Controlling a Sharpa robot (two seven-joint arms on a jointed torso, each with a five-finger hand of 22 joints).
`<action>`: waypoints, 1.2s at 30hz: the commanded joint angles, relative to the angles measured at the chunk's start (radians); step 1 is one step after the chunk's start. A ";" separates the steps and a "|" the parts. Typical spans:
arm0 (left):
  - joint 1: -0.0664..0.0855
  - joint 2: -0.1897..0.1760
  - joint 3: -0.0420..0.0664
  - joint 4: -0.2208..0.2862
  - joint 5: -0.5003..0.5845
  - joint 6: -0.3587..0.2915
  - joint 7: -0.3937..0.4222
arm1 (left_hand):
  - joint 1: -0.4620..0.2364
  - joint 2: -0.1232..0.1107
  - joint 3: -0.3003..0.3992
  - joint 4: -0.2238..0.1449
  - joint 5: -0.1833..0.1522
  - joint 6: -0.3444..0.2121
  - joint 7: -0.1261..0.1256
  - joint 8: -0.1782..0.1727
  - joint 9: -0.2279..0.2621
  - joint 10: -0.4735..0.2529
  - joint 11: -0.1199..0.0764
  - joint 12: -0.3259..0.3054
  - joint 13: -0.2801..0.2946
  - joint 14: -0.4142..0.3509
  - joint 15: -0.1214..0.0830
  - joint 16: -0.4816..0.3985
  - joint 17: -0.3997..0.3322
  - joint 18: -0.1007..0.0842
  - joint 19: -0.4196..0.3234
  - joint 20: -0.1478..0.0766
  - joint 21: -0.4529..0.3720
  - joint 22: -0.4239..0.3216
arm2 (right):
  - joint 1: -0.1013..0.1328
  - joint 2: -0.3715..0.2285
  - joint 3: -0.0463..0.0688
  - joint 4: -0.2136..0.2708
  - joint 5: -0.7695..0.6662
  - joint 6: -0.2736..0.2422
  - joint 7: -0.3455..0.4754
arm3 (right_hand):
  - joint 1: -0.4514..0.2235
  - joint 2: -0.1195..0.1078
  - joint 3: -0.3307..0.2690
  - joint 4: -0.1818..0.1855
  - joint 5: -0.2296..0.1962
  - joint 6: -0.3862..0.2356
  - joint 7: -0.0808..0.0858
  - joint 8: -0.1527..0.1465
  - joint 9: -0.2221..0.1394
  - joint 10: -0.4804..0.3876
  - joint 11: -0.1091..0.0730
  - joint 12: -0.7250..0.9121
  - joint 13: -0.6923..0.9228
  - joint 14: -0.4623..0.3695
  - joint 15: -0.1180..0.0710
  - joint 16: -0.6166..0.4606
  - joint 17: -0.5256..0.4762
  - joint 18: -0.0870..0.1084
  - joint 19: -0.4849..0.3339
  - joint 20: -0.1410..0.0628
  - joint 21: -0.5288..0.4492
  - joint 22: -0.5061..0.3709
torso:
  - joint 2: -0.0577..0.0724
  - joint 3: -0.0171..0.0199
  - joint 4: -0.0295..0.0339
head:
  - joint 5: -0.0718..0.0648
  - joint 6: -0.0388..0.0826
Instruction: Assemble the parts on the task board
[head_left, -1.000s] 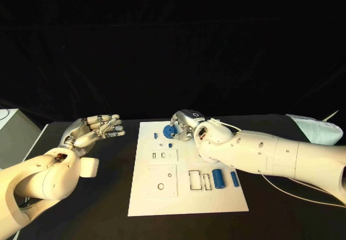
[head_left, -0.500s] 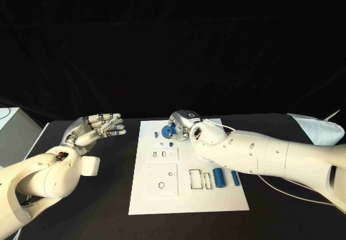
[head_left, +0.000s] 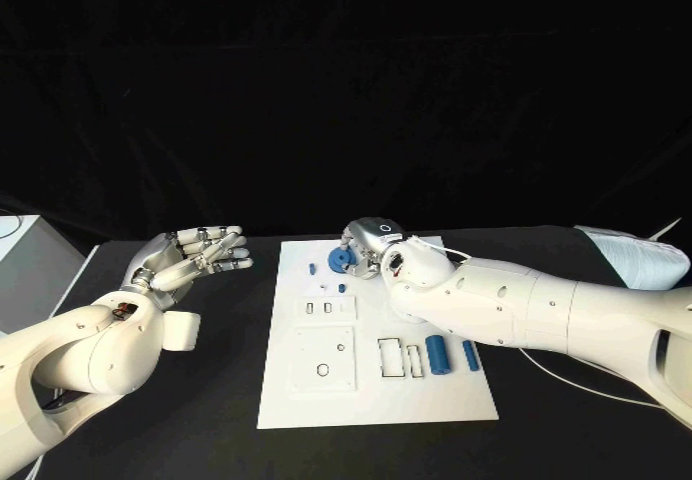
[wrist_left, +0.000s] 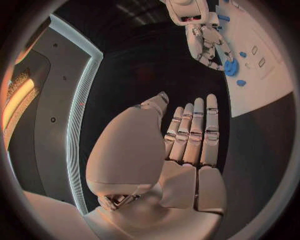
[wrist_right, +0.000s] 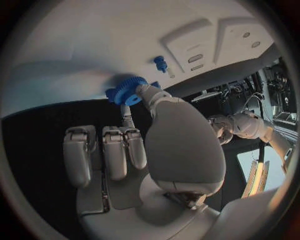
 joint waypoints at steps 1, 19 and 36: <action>0.000 0.000 0.001 0.002 -0.002 0.012 0.004 | 0.001 -0.009 0.005 0.000 -0.004 -0.004 0.016 -0.005 -0.001 0.006 0.002 -0.006 0.000 -0.007 0.003 0.003 0.001 0.005 -0.001 0.003 0.003 -0.002 | -0.001 0.000 -0.001 0.000 -0.037 -0.008 -0.017 | -0.007 0.001 0.002 -0.003 -0.004 0.017 -0.018 0.001 0.002 0.104 -0.004 0.002 0.263 0.104 -0.004 0.004 0.263 -0.011 0.086 -0.004 0.006 0.222 | 0.000 0.0004 0.0001 | 0.000 -0.002; 0.000 0.000 0.001 0.003 -0.002 0.012 0.004 | 0.001 -0.011 0.008 -0.001 -0.004 -0.004 0.016 -0.005 -0.002 0.008 0.002 -0.008 0.000 -0.008 0.003 0.003 0.004 0.005 -0.002 0.003 0.003 -0.002 | -0.003 0.022 -0.002 -0.019 -0.013 0.051 -0.001 | -0.056 -0.011 -0.094 0.029 -0.137 -0.083 0.005 -0.058 -0.030 0.104 0.018 0.002 0.263 0.104 0.021 0.004 0.263 -0.010 0.084 0.018 0.002 0.218 | 0.000 -0.0015 0.0007 | -0.001 -0.002; 0.000 0.004 0.001 -0.004 -0.003 0.010 0.004 | 0.001 -0.011 0.008 -0.001 -0.004 -0.004 0.016 -0.006 -0.002 0.008 0.002 -0.008 0.000 -0.009 0.003 0.003 0.005 0.005 -0.002 0.003 0.003 -0.003 | -0.004 0.013 -0.003 -0.023 0.013 0.091 0.000 | -0.051 0.030 -0.236 0.090 -0.108 -0.076 0.011 -0.069 -0.042 0.104 0.024 0.002 0.263 0.104 0.030 0.004 0.263 -0.010 0.084 0.029 0.002 0.220 | 0.000 -0.0011 -0.0018 | -0.003 -0.002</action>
